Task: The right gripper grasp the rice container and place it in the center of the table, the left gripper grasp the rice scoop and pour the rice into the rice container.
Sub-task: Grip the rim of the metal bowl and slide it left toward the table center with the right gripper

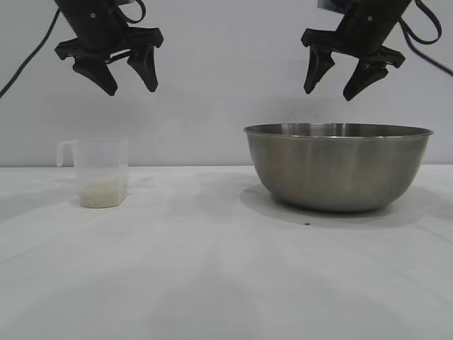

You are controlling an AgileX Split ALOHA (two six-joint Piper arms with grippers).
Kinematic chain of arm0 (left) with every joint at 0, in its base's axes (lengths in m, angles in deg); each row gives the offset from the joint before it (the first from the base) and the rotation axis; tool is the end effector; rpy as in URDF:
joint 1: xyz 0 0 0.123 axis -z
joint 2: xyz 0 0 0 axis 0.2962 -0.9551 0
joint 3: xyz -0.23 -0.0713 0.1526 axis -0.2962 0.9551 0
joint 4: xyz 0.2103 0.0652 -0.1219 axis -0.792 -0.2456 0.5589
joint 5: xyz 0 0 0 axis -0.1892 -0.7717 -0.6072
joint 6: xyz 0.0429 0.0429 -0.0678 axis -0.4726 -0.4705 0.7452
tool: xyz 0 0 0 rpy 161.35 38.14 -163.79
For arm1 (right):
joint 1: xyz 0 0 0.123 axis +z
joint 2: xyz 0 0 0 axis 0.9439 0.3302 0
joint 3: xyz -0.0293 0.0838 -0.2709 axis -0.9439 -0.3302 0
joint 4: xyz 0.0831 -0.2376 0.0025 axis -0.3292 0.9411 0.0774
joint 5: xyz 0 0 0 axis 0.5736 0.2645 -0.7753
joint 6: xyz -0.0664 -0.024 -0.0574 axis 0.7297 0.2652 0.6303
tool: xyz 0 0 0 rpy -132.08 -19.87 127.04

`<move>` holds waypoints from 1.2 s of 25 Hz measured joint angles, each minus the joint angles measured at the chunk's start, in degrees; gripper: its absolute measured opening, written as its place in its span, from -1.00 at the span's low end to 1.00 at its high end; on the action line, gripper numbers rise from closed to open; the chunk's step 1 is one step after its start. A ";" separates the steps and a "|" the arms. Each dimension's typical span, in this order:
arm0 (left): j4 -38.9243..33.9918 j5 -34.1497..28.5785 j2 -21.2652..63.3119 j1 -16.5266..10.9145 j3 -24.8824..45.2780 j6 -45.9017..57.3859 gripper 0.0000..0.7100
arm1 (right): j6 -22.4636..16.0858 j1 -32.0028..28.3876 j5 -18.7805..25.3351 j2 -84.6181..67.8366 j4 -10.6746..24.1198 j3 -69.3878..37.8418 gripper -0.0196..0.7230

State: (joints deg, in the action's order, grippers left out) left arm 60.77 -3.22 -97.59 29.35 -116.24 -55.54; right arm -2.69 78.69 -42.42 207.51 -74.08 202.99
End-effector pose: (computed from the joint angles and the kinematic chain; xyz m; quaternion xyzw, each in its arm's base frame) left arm 0.4836 -0.1142 0.2348 0.1190 0.9077 -0.0933 0.3916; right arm 0.5018 0.0955 0.2370 -0.1378 0.9241 0.1432 0.3265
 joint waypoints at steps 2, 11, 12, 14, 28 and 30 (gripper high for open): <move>-0.03 -0.13 0.00 0.00 0.00 0.00 0.37 | 0.00 -0.60 1.30 -0.83 0.00 0.59 0.46; -0.12 -0.25 0.00 0.00 0.00 0.00 0.37 | -0.23 -3.38 6.59 -5.09 0.42 0.89 0.46; -0.12 -0.25 0.00 0.00 0.00 0.00 0.37 | -0.23 -3.38 6.85 -5.11 0.42 0.89 0.46; -0.12 -0.25 0.00 0.00 0.00 0.00 0.37 | -0.31 -3.38 7.79 -5.11 0.42 0.89 0.46; -0.12 -0.37 0.00 0.00 0.00 0.00 0.37 | -0.45 -3.38 5.83 -4.78 -1.51 0.89 0.46; -0.12 -0.37 0.00 0.00 0.00 0.00 0.37 | -0.45 -3.38 5.70 -4.17 -1.90 0.89 0.46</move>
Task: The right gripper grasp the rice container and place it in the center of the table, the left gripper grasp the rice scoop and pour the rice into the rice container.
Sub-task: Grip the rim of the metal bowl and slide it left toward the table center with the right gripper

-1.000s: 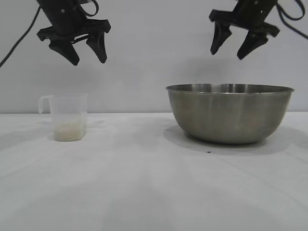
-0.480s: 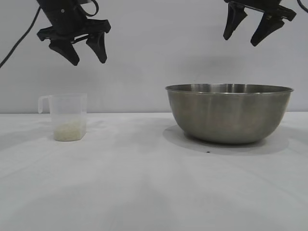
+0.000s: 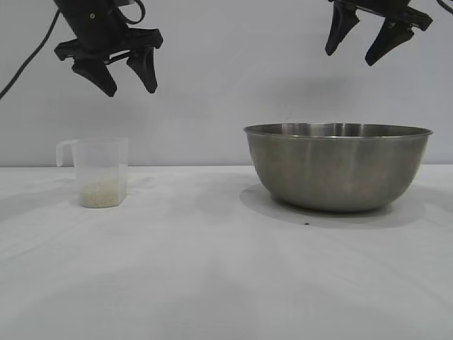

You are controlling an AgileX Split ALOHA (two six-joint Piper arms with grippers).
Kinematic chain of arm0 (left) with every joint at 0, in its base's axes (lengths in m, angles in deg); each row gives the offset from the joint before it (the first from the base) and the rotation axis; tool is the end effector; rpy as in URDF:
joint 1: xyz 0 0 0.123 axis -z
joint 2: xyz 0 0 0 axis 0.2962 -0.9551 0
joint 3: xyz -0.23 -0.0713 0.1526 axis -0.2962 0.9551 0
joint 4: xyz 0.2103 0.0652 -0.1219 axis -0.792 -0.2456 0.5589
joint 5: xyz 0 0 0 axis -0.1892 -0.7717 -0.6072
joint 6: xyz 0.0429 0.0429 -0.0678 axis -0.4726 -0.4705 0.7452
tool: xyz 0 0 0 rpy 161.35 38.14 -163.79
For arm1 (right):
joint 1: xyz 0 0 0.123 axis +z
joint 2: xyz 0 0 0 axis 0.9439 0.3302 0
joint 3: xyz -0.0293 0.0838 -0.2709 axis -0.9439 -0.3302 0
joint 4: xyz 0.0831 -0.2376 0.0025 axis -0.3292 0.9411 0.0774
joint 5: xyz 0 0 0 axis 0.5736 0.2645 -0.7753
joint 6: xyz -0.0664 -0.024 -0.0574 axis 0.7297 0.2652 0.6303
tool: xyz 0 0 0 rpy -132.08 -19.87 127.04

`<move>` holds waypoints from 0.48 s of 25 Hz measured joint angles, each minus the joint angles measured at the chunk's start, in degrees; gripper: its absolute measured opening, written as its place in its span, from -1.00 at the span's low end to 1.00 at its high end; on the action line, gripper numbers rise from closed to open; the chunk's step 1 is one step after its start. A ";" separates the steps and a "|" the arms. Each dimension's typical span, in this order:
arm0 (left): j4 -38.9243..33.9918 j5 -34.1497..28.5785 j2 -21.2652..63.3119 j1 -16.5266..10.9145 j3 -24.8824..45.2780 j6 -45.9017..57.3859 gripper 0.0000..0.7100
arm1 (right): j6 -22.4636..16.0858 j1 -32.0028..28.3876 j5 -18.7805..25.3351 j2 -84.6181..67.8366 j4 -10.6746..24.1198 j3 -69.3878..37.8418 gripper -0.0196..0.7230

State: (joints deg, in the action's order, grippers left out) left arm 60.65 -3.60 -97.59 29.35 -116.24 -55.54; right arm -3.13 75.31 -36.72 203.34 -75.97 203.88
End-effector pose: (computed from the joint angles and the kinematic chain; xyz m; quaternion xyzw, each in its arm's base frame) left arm 0.4832 -0.1142 0.2344 0.1202 0.9088 -0.0927 0.3886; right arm 0.4906 0.0689 0.2744 -0.1173 0.9243 0.1582 0.3269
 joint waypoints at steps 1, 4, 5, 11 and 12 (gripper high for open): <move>0.00 0.00 0.00 0.00 0.00 0.00 0.37 | 0.00 0.00 -0.10 0.44 -0.12 0.00 0.46; 0.11 0.37 0.00 0.00 0.00 0.00 0.37 | 0.00 0.00 -0.64 1.45 -0.47 0.00 0.46; 0.11 0.52 0.00 0.00 0.00 0.00 0.37 | 0.00 0.00 -1.04 1.72 -0.57 0.00 0.46; 0.22 1.61 0.00 0.00 0.00 0.00 0.37 | 0.23 0.32 -3.03 2.80 -1.30 0.00 0.46; 0.32 1.84 0.00 0.00 0.00 0.00 0.37 | 0.36 0.55 -3.29 3.05 -1.41 0.00 0.46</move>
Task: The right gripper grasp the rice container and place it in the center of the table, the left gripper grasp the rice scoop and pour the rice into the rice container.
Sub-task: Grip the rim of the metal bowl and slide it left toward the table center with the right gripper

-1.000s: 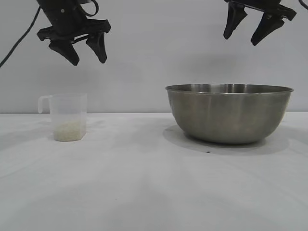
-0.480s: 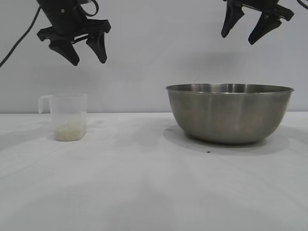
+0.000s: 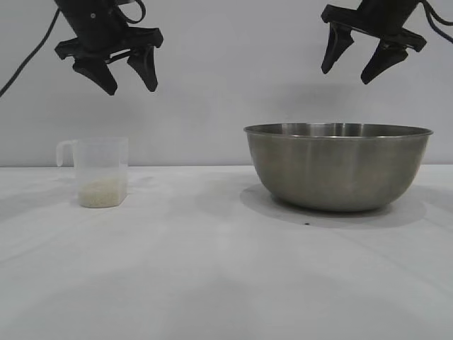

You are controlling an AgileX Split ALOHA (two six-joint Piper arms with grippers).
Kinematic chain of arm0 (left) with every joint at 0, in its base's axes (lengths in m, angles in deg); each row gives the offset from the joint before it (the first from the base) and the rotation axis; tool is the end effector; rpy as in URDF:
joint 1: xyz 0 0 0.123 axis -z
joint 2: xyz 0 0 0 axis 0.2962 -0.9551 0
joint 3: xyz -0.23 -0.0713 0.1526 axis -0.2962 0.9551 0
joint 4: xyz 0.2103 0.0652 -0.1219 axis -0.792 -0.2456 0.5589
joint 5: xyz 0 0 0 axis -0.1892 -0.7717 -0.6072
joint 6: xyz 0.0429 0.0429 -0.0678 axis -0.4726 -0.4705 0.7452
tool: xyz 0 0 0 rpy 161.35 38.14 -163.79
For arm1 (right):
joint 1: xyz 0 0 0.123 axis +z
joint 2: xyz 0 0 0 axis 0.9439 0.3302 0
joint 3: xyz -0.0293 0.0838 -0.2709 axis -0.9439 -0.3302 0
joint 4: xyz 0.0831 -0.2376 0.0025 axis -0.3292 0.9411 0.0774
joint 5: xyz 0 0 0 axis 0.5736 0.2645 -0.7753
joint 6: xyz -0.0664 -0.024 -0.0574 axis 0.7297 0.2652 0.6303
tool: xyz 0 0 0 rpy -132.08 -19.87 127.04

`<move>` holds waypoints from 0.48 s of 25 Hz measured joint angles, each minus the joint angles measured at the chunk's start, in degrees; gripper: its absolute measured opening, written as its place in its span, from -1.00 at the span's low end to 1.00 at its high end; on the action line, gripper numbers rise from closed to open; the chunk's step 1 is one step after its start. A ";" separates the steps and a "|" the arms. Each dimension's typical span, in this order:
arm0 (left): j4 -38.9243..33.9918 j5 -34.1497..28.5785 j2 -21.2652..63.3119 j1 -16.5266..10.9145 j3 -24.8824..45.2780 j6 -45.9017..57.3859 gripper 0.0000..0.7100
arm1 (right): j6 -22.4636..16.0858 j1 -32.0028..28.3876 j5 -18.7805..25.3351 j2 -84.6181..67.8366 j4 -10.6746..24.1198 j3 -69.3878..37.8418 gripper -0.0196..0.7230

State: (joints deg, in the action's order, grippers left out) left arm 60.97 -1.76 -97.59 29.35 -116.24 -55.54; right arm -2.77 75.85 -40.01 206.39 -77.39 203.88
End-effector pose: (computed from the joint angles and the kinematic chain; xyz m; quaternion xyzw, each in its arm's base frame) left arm 0.4852 -0.1142 0.2365 0.1156 0.9030 -0.0936 0.4031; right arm 0.5016 0.0746 0.2512 -0.1082 0.9237 0.1647 0.3285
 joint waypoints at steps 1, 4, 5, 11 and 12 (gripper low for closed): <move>0.12 0.16 0.00 0.00 0.00 0.00 0.37 | 0.13 0.33 -0.39 0.28 0.00 0.00 0.46; 0.34 0.27 0.00 0.00 0.00 0.00 0.37 | 0.22 1.25 -1.21 1.29 -0.12 0.00 0.46; 0.34 0.27 0.00 0.00 0.00 0.00 0.37 | 0.34 1.47 -1.46 1.52 -0.12 0.00 0.46; 0.45 0.55 0.00 0.00 0.00 0.00 0.37 | 1.15 2.17 -3.08 2.01 -0.20 0.00 0.46; 0.57 0.67 0.00 0.00 0.00 0.00 0.37 | 1.28 2.17 -3.08 2.12 -0.20 0.00 0.46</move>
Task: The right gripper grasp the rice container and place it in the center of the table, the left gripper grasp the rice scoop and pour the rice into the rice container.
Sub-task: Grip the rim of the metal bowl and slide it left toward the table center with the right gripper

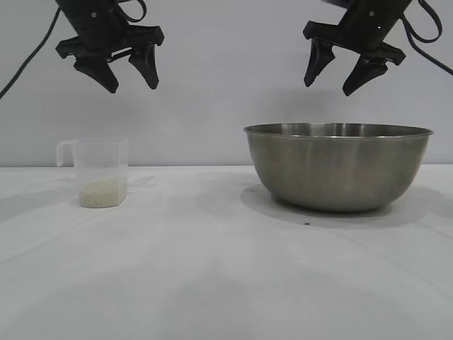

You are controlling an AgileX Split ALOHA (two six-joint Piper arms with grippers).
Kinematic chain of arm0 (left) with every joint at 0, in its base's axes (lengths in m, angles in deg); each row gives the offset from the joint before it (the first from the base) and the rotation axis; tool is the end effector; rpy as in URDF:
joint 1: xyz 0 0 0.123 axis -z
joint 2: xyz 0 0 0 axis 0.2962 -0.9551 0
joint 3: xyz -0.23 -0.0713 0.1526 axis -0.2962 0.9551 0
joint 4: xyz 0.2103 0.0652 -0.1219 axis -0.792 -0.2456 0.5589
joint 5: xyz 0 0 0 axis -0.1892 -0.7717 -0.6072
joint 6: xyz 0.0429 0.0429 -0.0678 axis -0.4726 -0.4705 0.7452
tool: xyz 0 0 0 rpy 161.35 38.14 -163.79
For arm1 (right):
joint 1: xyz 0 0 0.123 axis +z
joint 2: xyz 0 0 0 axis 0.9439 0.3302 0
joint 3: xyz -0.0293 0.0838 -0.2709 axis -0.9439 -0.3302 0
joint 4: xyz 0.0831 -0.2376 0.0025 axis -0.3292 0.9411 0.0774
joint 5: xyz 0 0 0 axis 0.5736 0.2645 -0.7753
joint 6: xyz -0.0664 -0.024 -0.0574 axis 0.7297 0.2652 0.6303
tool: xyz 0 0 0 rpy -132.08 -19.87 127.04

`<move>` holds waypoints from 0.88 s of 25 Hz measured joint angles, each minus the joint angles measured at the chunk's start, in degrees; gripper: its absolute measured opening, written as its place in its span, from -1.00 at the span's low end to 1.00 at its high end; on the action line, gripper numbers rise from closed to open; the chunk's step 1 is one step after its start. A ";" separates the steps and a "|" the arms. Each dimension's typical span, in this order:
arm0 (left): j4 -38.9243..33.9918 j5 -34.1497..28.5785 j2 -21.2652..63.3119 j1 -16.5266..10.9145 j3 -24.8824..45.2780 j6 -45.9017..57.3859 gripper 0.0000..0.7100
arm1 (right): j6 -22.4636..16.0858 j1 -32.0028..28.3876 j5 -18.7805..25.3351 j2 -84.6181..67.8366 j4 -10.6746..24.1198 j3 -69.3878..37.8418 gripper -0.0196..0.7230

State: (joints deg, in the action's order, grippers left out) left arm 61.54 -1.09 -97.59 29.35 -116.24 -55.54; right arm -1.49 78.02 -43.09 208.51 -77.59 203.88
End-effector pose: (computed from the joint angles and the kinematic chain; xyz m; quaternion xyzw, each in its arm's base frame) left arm 0.4859 -0.1145 0.2374 0.1114 0.9009 -0.0970 0.4081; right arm 0.5068 0.0933 0.2350 -0.1254 0.9197 0.1632 0.3344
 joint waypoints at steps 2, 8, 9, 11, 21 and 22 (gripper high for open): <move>0.00 0.56 0.00 0.00 0.00 0.00 0.37 | 0.00 0.00 0.00 0.13 -0.13 0.00 0.46; 0.55 0.91 0.00 0.00 0.00 0.00 0.37 | 0.00 0.00 0.00 0.56 -0.13 0.00 0.46; 0.71 0.91 0.00 0.00 0.00 0.00 0.37 | 0.22 0.00 0.00 0.56 -0.13 0.00 0.46; 0.88 1.03 0.00 0.00 0.00 0.00 0.37 | 0.31 0.00 0.00 0.56 -0.13 0.00 0.46; 0.97 1.12 0.00 0.00 0.00 0.00 0.37 | 0.35 0.00 0.00 0.56 -0.13 0.00 0.46; 0.97 1.12 0.00 0.00 0.00 0.00 0.37 | 0.35 0.00 0.00 0.56 -0.13 0.00 0.46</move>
State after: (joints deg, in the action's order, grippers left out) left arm 62.51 0.03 -97.59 29.35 -116.24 -55.54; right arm -1.14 78.02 -43.09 209.07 -77.72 203.88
